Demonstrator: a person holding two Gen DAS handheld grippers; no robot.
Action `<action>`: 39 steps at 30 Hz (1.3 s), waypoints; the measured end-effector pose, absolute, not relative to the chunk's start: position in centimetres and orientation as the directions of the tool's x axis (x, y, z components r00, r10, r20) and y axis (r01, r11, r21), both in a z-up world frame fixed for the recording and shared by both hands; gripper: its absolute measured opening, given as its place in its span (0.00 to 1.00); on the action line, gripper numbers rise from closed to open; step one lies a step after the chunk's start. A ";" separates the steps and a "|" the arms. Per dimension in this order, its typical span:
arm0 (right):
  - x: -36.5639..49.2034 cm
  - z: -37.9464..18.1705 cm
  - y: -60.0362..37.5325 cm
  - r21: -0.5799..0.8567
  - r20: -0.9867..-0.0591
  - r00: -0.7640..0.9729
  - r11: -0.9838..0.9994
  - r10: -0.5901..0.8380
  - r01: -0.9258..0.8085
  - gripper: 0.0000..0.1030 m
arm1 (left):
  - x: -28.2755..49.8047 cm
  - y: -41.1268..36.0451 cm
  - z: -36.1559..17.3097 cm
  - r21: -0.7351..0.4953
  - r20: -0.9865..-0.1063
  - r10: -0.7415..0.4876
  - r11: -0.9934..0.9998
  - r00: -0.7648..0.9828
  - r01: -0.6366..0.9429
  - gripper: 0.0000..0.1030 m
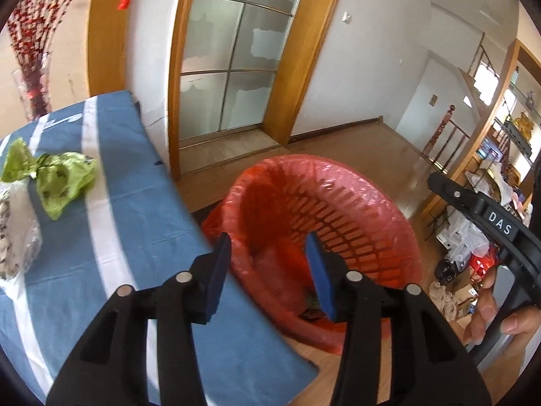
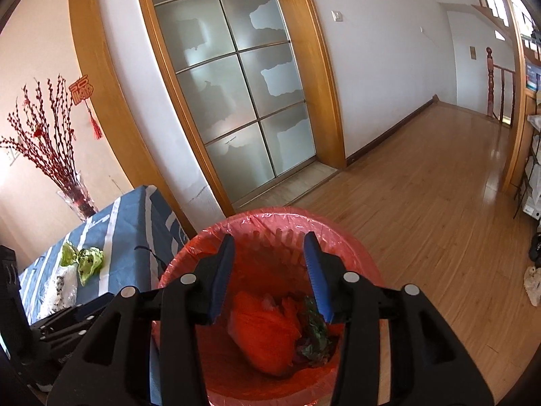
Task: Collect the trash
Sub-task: 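Open both tools to drop the bags into the red basket, then move both open tools back over the remaining bags on the table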
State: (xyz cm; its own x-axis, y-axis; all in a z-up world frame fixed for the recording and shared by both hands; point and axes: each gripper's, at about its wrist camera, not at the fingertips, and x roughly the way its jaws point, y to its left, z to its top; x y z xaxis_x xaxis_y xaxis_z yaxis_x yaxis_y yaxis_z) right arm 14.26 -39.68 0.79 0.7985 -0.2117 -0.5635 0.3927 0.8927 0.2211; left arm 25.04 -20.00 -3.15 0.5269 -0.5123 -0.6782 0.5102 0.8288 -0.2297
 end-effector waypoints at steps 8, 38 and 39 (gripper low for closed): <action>15.4 1.0 -37.3 0.186 -0.569 0.801 0.919 -0.188 0.347 0.42 | 24.9 -15.4 -3.0 -0.181 -0.679 -0.424 0.888 0.600 0.423 0.50; 29.3 -2.6 -6.5 0.145 -0.671 0.680 0.952 0.294 -0.269 0.28 | 25.9 15.4 -1.1 -0.086 -0.612 0.076 0.983 0.787 -0.162 0.54; 29.6 -3.1 -5.9 0.142 -0.678 0.674 0.952 0.294 -0.272 0.28 | 25.8 15.7 -1.2 -0.089 -0.613 0.077 0.982 0.786 -0.165 0.54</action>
State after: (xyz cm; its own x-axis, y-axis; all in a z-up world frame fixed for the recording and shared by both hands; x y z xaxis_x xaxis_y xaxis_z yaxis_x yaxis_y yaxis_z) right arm 29.61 -5.88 -3.06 0.6737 0.2940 -0.6780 -0.2719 0.9517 0.1425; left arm 25.77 15.74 -1.19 0.7861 0.0765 -0.6133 -0.1653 0.9822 -0.0893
